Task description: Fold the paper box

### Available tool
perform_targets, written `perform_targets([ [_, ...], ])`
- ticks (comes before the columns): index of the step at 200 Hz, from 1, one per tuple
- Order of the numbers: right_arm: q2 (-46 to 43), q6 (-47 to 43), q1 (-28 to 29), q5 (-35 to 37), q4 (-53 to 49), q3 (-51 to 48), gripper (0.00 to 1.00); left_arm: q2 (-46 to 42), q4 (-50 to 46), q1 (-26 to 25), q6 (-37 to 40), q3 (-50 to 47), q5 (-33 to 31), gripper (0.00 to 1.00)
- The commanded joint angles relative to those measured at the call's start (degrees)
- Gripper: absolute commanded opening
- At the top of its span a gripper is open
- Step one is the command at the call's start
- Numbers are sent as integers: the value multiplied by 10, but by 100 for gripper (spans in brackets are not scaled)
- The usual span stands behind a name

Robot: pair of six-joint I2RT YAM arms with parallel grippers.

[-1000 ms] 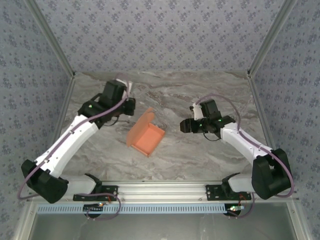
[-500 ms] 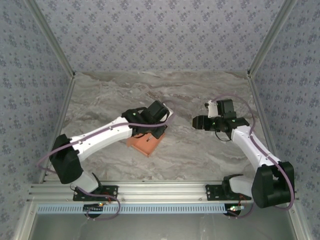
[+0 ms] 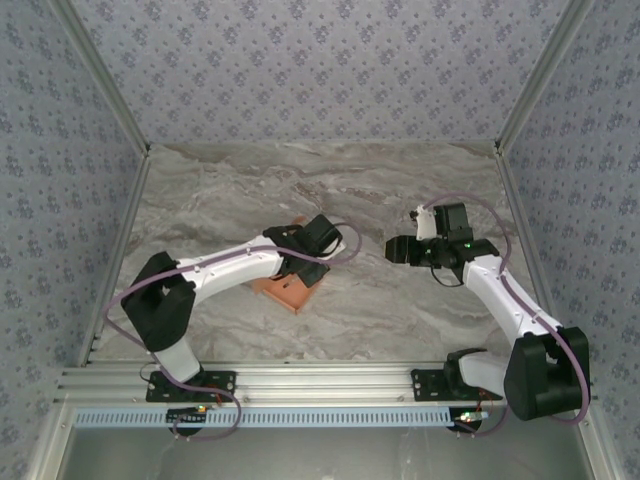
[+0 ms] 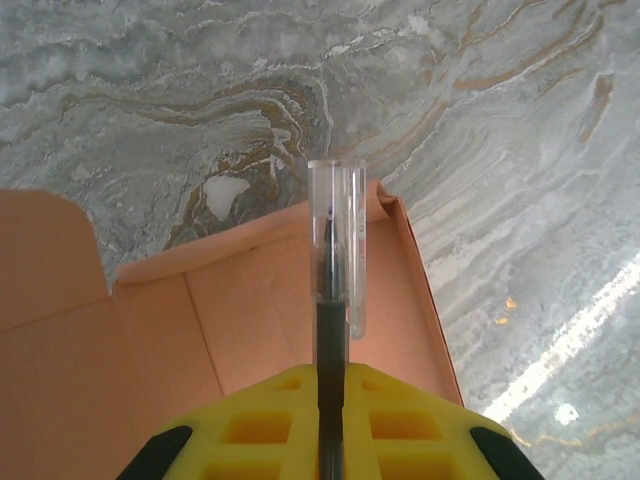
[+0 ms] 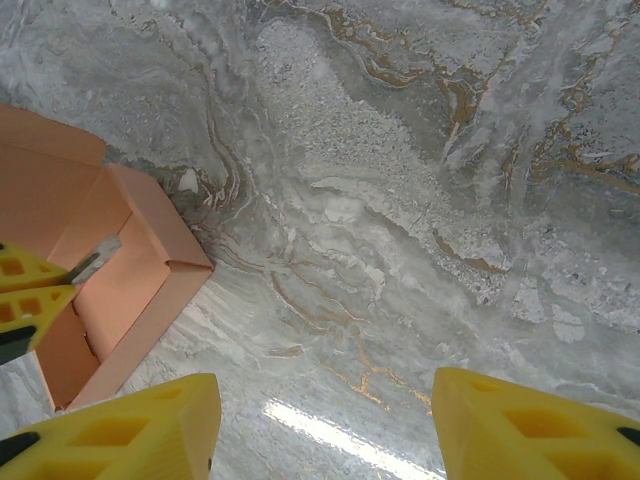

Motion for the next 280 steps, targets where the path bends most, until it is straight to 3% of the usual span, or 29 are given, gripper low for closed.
perform_targets([
  [1, -9, -6, -3, -11, -13, -5, 60, 15, 13, 5, 12, -16, -4, 10],
  [113, 3, -4, -2, -14, -10, -4, 60, 1, 54, 18, 25, -72, -13, 13],
  [183, 3, -1, 2, -12, -13, -2, 60, -14, 49, 18, 17, -62, -16, 29],
  [222, 4, 12, 23, 3, 3, -1, 60, -73, 51, 17, -7, -57, 35, 32],
  [261, 30, 31, 87, 26, 35, 3, 59, -164, 64, 17, -57, -41, 129, 39],
  [280, 56, 35, 129, 43, 51, 11, 59, -206, 59, 20, -86, -30, 138, 43],
])
